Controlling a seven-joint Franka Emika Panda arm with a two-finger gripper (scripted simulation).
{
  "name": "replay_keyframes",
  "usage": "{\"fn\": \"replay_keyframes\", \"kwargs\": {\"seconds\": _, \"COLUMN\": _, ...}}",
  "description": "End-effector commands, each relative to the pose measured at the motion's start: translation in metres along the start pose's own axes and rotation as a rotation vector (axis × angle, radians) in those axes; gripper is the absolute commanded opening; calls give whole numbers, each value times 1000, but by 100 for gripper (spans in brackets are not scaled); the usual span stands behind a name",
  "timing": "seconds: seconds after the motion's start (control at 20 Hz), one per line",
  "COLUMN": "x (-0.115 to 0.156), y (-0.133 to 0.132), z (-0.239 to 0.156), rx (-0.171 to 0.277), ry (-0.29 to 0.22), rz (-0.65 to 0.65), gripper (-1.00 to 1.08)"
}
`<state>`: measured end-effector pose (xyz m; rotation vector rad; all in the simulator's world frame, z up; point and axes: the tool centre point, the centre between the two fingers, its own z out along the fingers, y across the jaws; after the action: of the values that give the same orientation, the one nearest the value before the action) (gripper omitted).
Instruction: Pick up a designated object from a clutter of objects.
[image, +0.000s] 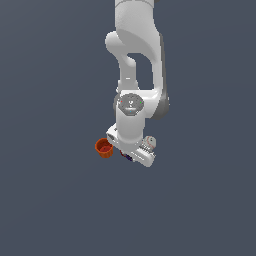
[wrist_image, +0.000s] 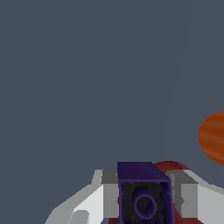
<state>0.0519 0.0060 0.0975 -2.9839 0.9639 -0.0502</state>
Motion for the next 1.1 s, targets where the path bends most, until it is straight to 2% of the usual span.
{"fn": "replay_keyframes", "kwargs": {"seconds": 0.0, "x": -16, "y": -8, "z": -19, "rx": -1, "ry": -2, "rz": -2, "gripper": -100}}
{"fn": "replay_keyframes", "kwargs": {"seconds": 1.05, "x": -162, "y": -84, "z": -210, "rx": -14, "ry": -20, "rz": -7, "gripper": -100}}
